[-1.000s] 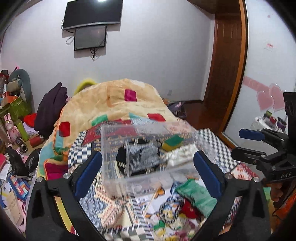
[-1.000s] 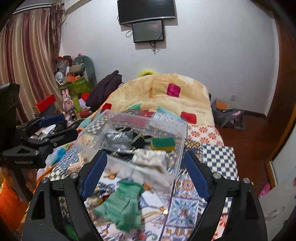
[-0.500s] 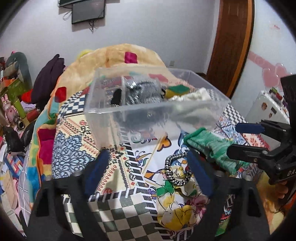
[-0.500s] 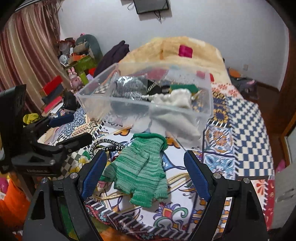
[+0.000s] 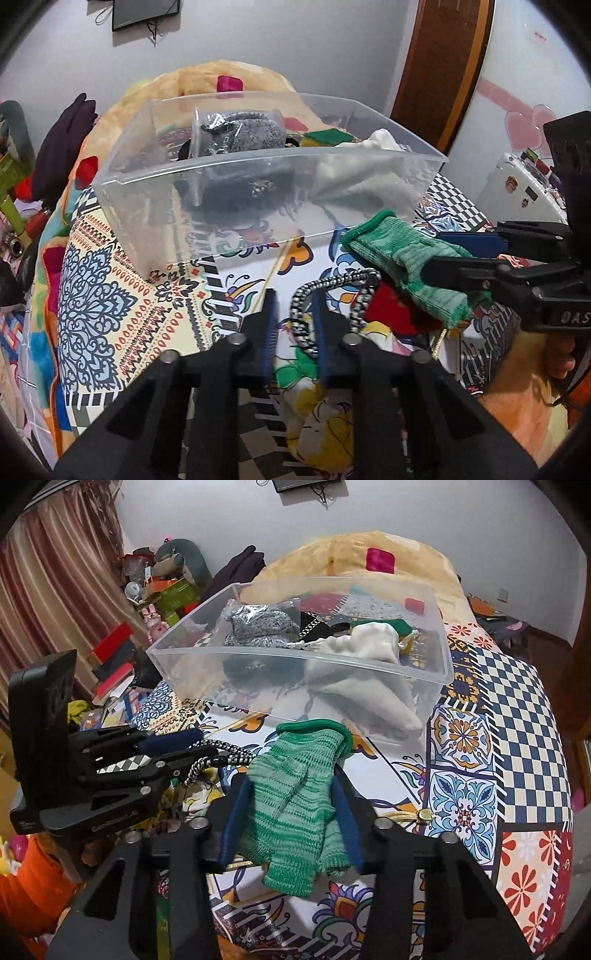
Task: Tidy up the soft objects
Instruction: 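Grasp the green knit glove with the right tool while the left grasps the beaded strand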
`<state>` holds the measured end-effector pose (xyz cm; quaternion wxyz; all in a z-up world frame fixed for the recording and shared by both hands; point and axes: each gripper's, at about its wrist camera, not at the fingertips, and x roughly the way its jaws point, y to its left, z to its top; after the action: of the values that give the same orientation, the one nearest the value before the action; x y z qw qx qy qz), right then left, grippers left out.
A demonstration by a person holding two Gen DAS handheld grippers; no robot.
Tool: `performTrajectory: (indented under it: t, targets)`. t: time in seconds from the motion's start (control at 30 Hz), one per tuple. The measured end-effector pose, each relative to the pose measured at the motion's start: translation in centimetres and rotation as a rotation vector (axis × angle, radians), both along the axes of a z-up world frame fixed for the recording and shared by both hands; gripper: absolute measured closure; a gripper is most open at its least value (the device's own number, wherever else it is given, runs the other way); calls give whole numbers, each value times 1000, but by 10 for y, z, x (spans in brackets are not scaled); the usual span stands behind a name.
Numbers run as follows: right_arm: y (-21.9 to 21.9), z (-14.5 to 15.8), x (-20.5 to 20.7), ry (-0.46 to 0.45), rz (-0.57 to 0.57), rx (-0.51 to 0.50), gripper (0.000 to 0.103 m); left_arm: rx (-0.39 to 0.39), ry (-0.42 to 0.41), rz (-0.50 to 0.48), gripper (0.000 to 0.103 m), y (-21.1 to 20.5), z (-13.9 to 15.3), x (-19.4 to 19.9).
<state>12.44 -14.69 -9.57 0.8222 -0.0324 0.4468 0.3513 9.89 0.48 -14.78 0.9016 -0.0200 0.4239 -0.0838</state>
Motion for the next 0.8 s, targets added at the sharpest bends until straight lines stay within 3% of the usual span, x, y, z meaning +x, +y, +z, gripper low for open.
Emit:
performTrajectory:
  t: [0.17,0.27,0.8]
  targets:
    - [-5,3,0,-18,-5,18,86,-3,-36,9,96,2,8,-5]
    - [-8,8,-1,-32,-9,31,89,-13,-56,20,97,7,15,-8]
    - [-17,68,-5,-195,-36,99,90,-4,-237,74,97,28,78,-21]
